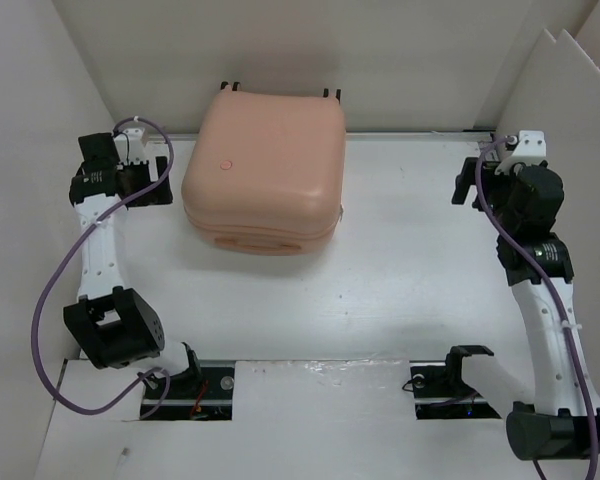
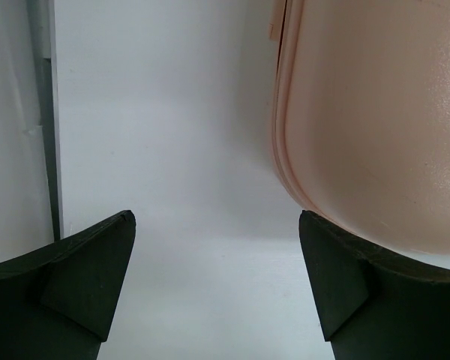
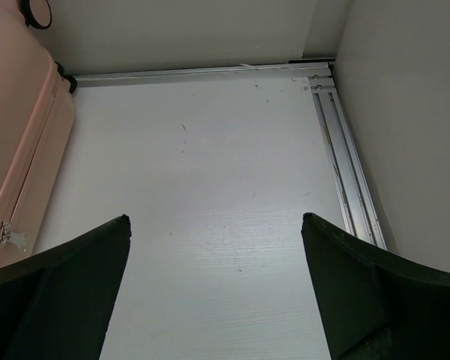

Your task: Pack the luggage

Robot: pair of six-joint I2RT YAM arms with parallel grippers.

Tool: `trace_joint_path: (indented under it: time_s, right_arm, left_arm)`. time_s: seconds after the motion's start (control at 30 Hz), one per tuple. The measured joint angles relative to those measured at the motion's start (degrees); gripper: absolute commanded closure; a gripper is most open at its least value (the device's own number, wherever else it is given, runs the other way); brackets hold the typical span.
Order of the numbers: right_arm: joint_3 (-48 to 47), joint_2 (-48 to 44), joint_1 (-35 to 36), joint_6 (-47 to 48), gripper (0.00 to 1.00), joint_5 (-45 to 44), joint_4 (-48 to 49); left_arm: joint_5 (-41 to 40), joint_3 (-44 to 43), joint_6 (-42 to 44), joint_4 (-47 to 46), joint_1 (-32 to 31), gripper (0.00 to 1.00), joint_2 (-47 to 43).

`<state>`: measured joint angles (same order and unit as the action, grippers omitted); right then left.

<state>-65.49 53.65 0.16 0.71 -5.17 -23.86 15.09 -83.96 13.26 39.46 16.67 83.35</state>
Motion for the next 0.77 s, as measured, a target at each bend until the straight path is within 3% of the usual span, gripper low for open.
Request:
trace_joint_path:
  time_s: [0.77]
  right_arm:
    - [0.85, -4.11, 0.00, -2.12, 0.00, -3.74, -2.75]
  left_arm:
    - [4.96, 3.41, -1.99, -2.40, -0.07, 0.13, -2.97]
